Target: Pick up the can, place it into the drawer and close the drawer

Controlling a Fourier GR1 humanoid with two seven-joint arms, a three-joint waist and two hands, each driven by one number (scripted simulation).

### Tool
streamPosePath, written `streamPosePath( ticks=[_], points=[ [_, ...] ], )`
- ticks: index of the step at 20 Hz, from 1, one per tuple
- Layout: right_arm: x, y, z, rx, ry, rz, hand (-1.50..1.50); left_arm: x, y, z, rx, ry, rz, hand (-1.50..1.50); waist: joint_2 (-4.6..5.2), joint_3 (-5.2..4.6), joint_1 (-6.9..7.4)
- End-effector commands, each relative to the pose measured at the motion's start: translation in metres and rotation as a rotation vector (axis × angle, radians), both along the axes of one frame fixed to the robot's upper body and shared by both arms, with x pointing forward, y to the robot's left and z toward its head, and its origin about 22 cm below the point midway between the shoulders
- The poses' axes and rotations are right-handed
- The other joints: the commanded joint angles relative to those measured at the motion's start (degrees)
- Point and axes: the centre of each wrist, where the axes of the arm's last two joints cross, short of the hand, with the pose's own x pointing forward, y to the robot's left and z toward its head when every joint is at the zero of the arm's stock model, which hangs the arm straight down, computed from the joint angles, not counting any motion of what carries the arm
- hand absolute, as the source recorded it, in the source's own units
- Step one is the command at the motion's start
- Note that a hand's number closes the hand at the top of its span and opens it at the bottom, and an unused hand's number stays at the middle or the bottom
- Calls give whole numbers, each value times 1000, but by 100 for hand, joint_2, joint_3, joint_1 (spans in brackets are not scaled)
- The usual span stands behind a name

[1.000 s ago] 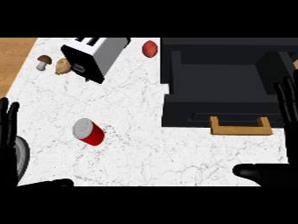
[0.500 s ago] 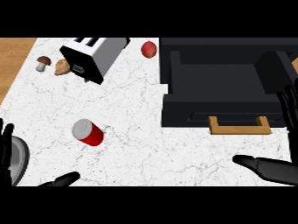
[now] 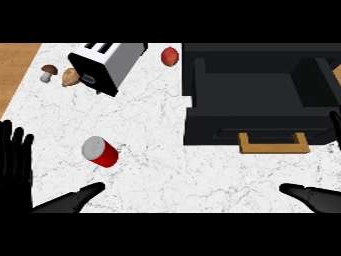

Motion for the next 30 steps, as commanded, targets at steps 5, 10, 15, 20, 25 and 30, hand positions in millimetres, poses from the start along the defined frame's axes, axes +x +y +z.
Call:
streamPosePath(
  ticks=[5, 10, 15, 20, 25, 30],
  points=[
    [-1, 0, -8, -7, -12, 11, -150, 18, -15, -48, 3, 61, 26, -150, 4, -2, 1],
    [-22, -19, 9, -35, -40, 6, -150, 34, -18, -78, 18, 88, 52, -150, 2, -3, -32],
    [-18, 1, 8, -11, -28, -6, -150, 43, -34, -103, 20, 137, 36, -150, 3, -3, -18],
    [-21, -30, 16, -4, -28, -20, -150, 21, -7, -141, 10, 133, 102, -150, 1, -3, -2],
    [-36, -15, 11, -15, -27, -14, -150, 27, 7, -150, -4, 144, 111, -150, -1, -1, -2],
    [-40, -41, 15, -14, -25, -32, -150, 31, 12, -193, -19, 169, 120, -150, 3, -3, -32]
  ],
)
